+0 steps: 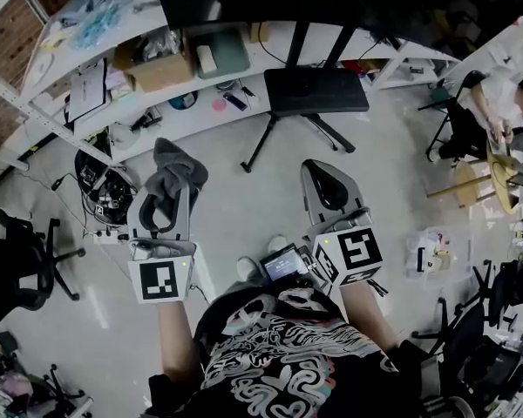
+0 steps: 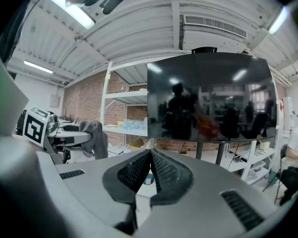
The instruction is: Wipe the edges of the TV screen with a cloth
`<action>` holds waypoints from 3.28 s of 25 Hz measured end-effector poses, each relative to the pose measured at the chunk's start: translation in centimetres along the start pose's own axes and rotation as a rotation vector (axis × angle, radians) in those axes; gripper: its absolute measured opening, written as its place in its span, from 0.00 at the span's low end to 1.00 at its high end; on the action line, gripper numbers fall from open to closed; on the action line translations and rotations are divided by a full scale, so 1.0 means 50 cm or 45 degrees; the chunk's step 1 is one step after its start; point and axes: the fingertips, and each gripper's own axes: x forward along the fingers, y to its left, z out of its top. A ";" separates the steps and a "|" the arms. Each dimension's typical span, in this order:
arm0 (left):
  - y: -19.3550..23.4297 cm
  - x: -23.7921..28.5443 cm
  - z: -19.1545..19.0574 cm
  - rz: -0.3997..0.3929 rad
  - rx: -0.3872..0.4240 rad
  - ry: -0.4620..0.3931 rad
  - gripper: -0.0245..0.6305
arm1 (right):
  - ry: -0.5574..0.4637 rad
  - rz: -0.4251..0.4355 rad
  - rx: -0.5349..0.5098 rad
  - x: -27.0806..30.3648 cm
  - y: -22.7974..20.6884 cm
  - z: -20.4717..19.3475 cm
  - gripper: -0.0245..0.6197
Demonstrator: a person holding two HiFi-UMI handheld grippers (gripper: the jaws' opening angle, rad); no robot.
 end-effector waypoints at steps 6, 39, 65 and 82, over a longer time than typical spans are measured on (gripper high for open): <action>0.018 -0.022 -0.015 0.013 0.021 0.024 0.27 | 0.018 -0.060 0.145 0.007 -0.009 -0.014 0.08; 0.124 0.361 -0.041 0.056 -0.016 0.057 0.27 | -0.006 0.054 0.122 0.370 -0.202 0.042 0.08; 0.324 0.636 -0.133 0.049 0.058 0.196 0.27 | 0.035 0.110 0.066 0.701 -0.207 0.087 0.08; 0.447 0.738 -0.238 -0.054 0.003 0.308 0.27 | 0.103 -0.058 0.067 0.803 -0.180 0.071 0.08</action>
